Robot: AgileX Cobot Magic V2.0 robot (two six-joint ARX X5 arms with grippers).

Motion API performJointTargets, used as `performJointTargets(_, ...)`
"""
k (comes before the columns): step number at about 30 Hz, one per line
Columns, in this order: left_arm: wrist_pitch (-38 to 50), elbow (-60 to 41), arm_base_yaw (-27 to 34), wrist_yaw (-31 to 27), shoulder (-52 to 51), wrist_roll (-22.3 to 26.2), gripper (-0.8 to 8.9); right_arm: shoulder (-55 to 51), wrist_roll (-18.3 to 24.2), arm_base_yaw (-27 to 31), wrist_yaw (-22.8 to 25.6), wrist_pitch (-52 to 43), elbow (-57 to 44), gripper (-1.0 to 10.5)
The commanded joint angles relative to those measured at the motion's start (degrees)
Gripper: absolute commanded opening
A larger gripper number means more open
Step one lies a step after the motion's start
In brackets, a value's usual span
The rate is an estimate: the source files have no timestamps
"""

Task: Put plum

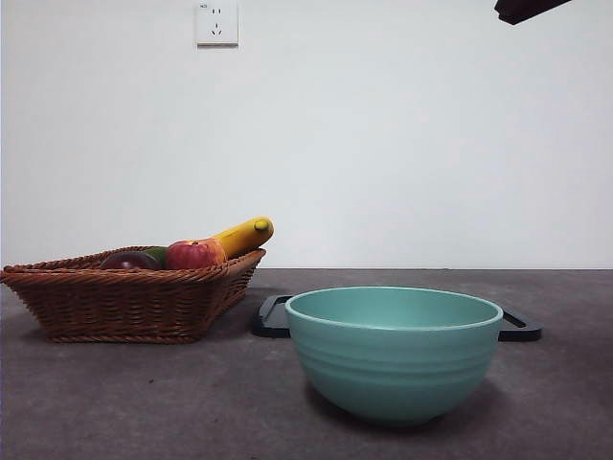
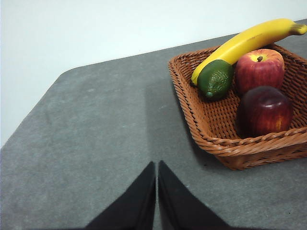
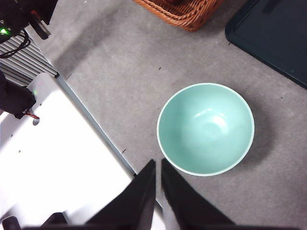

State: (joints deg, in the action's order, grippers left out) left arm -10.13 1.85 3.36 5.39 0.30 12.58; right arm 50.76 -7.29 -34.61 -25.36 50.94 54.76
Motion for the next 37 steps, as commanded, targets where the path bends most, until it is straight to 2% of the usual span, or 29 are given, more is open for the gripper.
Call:
performJointTargets(1, -0.50, -1.18, 0.15, -0.09, -0.11, -0.20, 0.07, 0.44, 0.68, -0.50, -0.15, -0.39, 1.07, 0.1)
performJointTargets(21, -0.50, -1.18, 0.15, -0.09, -0.11, -0.20, 0.08, 0.44, 0.66, -0.50, -0.15, -1.62, 1.09, 0.1)
performJointTargets(24, -0.50, -1.18, 0.15, -0.09, -0.11, -0.20, 0.08, 0.17, 3.54, 0.55, 0.42, -3.06, 1.07, 0.1)
performJointTargets(28, -0.50, -1.18, 0.15, -0.09, -0.11, -0.20, 0.08, -1.27, 6.73, 6.69, 1.36, -8.72, 0.94, 0.1)
performJointTargets(34, -0.52, -1.18, 0.15, -0.09, -0.11, -0.20, 0.08, -7.23, 7.80, 21.31, 1.40, -20.85, -2.36, 0.1)
performJointTargets(37, -0.52, -1.18, 0.15, -0.09, -0.11, -0.20, 0.08, -12.28, 9.81, 29.42, 1.64, -27.39, -7.52, 0.1)
